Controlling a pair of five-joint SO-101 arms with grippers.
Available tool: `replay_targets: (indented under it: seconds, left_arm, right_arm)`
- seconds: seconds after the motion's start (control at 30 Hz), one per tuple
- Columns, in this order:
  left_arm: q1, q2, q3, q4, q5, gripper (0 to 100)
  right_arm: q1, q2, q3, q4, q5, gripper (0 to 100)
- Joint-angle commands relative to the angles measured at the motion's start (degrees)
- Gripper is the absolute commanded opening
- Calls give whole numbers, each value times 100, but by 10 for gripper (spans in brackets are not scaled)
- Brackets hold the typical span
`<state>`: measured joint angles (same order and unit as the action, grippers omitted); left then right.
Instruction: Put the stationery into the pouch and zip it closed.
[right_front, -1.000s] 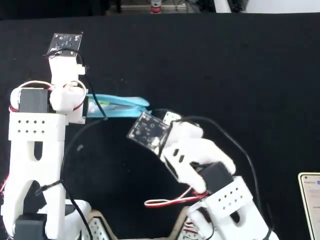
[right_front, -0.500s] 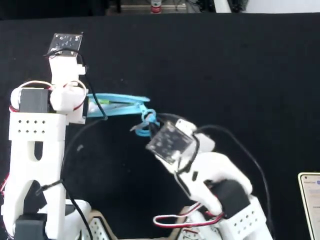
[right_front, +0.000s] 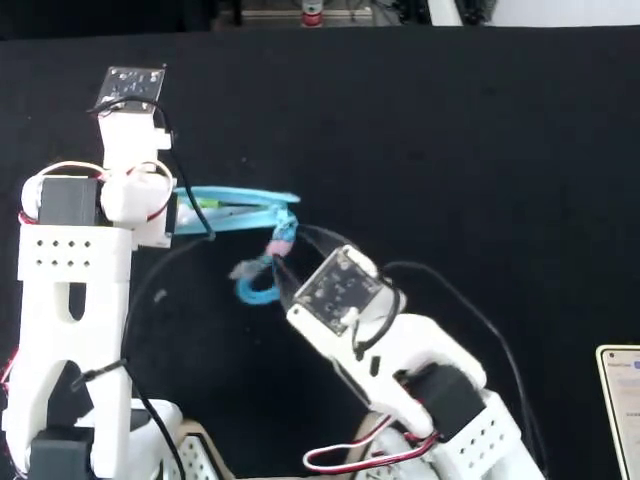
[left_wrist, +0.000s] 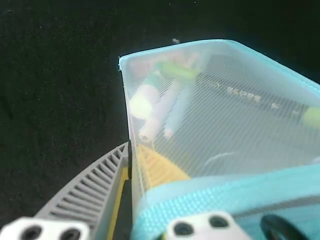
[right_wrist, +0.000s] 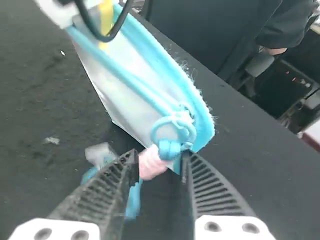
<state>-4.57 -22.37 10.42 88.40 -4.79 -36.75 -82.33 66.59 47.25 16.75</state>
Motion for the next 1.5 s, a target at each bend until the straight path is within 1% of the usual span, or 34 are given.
replay_targets:
  seconds: [0.0, 0.17, 0.23, 0.33, 0.47, 0.57, 0.67, 0.77, 1.13, 1.33, 1.4, 1.47]
  left_arm:
    - [-92, 70, 277, 53, 18, 30]
    - [-92, 70, 277, 53, 18, 30]
    - [-92, 70, 277, 53, 18, 30]
    - [-92, 70, 277, 53, 18, 30]
    - [-92, 70, 277, 53, 18, 30]
    - [-92, 70, 277, 53, 18, 30]
    - [-92, 70, 277, 53, 9, 30]
    - [-92, 79, 277, 53, 9, 30]
    - [-92, 97, 277, 35, 0, 30]
    - [-92, 97, 277, 35, 0, 30]
    - [-92, 97, 277, 35, 0, 30]
    - [-92, 105, 277, 26, 0, 30]
  right_arm:
    - [-97, 13, -40, -185, -343, 152]
    - [-79, 4, -84, -185, -369, 152]
    - [-70, 4, -84, -202, -510, 152]
    - [-62, 4, -31, -448, -738, 152]
    - [-44, 4, 233, -853, -730, 152]
    - [158, 4, 488, -1231, -730, 154]
    - [440, 4, 532, -1354, -730, 155]
    - [563, 4, 523, -1354, -747, 155]
    - [563, 4, 505, -1336, -721, 150]
    - [563, -101, 462, -1187, -721, 38]
    - [563, -382, 400, -932, -721, 30]
    - [554, -769, 295, -554, -721, 51]
